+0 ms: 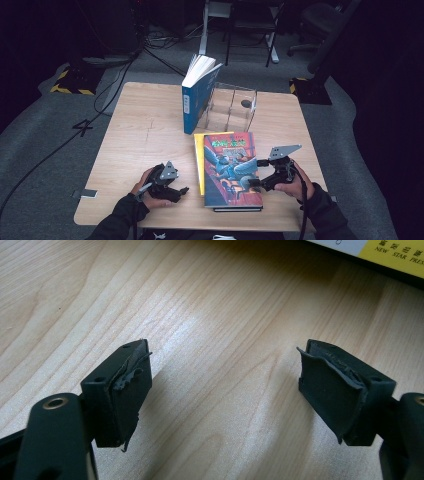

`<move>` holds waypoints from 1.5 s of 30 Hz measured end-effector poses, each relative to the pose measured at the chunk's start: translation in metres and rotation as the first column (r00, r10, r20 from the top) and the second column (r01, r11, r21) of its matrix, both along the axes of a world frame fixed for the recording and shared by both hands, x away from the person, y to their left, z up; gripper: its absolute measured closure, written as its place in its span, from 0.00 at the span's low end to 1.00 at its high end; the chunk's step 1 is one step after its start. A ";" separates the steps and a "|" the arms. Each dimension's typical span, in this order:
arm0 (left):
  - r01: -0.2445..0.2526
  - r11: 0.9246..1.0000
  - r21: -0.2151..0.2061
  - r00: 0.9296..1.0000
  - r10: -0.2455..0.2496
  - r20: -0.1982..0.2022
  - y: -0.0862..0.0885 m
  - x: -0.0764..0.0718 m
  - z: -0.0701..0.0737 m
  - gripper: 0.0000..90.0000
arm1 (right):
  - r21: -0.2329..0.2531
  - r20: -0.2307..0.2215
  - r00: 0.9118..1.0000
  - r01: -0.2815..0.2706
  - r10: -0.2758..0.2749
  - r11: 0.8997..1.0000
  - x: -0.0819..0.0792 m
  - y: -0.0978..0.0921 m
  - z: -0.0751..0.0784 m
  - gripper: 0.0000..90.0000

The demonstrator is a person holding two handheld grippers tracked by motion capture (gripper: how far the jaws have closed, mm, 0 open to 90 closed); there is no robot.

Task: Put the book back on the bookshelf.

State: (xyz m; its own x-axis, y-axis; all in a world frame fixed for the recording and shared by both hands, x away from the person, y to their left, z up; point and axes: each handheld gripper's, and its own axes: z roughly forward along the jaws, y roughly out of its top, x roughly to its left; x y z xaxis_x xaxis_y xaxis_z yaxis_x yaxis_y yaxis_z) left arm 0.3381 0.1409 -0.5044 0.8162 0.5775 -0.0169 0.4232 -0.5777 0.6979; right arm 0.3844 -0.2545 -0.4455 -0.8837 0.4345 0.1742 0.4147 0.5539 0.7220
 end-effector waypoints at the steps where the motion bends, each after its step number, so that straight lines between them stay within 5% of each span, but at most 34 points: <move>1: 0.001 1.000 0.000 1.000 -0.001 -0.001 0.000 0.000 0.000 0.23 | -0.003 0.011 1.000 -0.001 0.001 1.000 -0.001 0.000 0.001 0.16; 11: 0.009 1.000 0.004 1.000 -0.009 -0.001 -0.003 0.004 0.000 0.23 | 0.013 0.080 0.997 -0.010 0.009 1.000 0.001 0.005 0.009 0.22; 23: 0.012 1.000 0.004 1.000 -0.012 0.001 -0.003 0.005 0.000 0.23 | 0.049 0.071 0.997 -0.007 0.003 0.999 0.023 0.023 0.006 0.28; 29: 0.017 1.000 0.004 1.000 -0.017 0.003 -0.003 0.005 0.000 0.23 | 0.075 0.053 0.998 -0.018 0.014 0.997 0.035 0.032 0.005 0.45; 31: 0.018 1.000 0.004 1.000 -0.018 0.000 -0.004 0.006 0.000 0.23 | 0.104 0.018 1.000 -0.027 0.026 0.994 0.043 0.032 0.005 0.63; 33: 0.011 1.000 0.011 1.000 -0.011 -0.002 -0.004 0.007 0.001 0.23 | 0.127 0.001 0.999 -0.052 0.053 0.990 0.044 0.031 0.004 0.71; 36: 0.002 1.000 0.008 1.000 -0.002 -0.006 -0.005 0.009 0.002 0.27 | 0.148 0.033 0.998 -0.066 0.062 0.987 0.041 0.031 0.006 0.83; 39: -0.008 0.999 0.037 0.998 0.006 0.068 -0.008 0.008 0.008 0.30 | 0.151 0.084 0.995 -0.070 0.058 0.986 0.035 0.032 0.008 0.85; 45: -0.014 1.000 0.010 0.994 0.013 0.112 -0.012 0.017 0.026 0.33 | 0.190 0.133 0.990 -0.075 0.050 0.979 0.028 0.029 0.012 0.87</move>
State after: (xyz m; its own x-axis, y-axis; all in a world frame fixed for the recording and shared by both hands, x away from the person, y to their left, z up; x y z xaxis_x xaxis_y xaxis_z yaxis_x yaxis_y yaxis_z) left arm 0.3551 0.1285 -0.4786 0.8047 0.5882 0.0800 0.3509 -0.5800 0.7352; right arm 0.4124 -0.2257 -0.4336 -0.9282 0.3469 0.1341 0.2815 0.4197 0.8629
